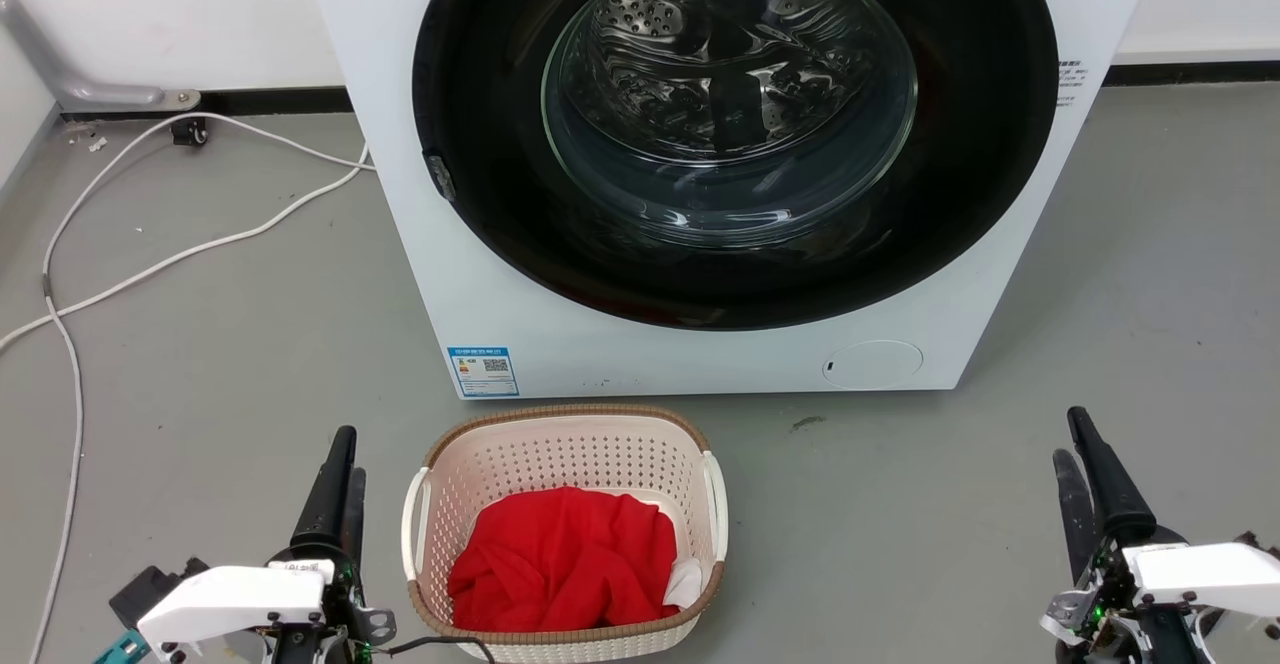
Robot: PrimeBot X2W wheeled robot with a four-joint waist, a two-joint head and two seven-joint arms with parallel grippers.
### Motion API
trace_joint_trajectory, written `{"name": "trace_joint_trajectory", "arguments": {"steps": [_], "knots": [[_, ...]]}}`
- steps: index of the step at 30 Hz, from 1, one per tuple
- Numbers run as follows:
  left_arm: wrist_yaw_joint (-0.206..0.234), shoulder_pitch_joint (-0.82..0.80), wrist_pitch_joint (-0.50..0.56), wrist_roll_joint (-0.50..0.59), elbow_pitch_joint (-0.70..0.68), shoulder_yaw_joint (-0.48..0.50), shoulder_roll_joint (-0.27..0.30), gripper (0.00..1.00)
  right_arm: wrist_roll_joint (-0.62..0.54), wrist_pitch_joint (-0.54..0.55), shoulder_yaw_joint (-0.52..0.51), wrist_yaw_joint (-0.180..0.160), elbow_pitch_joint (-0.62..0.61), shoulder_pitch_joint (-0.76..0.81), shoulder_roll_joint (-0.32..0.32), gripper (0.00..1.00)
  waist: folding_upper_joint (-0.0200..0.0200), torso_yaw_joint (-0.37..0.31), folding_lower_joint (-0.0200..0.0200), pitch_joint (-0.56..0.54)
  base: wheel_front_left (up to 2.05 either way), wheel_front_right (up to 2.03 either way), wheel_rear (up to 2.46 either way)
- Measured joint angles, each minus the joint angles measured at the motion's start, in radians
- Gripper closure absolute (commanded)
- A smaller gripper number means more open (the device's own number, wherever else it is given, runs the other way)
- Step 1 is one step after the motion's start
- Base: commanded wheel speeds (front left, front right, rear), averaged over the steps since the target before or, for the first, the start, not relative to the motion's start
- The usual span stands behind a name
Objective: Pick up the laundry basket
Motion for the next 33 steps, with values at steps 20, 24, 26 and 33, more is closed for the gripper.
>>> {"name": "trace_joint_trajectory", "arguments": {"steps": [20, 24, 26, 33], "knots": [[0.044, 0.014, -0.085, 0.406, -0.081, -0.03, 0.001, 0.0, -0.487, -0.086, 0.04, 0.0, -0.103, 0.024, 0.0, 0.0, 0.0, 0.003, 0.0, 0.003, 0.0, 0.0, 0.0], [0.055, 0.02, -0.099, 0.471, -0.094, -0.037, 0.001, 0.0, -0.561, -0.1, 0.041, 0.0, -0.119, 0.03, 0.0, 0.0, 0.0, 0.004, 0.0, 0.003, 0.0, 0.0, 0.0], [0.059, 0.022, -0.106, 0.499, -0.1, -0.039, 0.001, 0.0, -0.597, -0.108, 0.044, 0.0, -0.125, 0.031, 0.0, 0.0, 0.0, 0.003, 0.0, 0.003, 0.0, 0.0, 0.0], [0.051, 0.028, -0.13, 0.593, -0.124, -0.041, 0.001, 0.0, -0.708, -0.131, 0.053, 0.0, -0.15, 0.039, 0.0, 0.0, 0.0, 0.003, 0.0, 0.003, 0.0, 0.0, 0.0]]}}
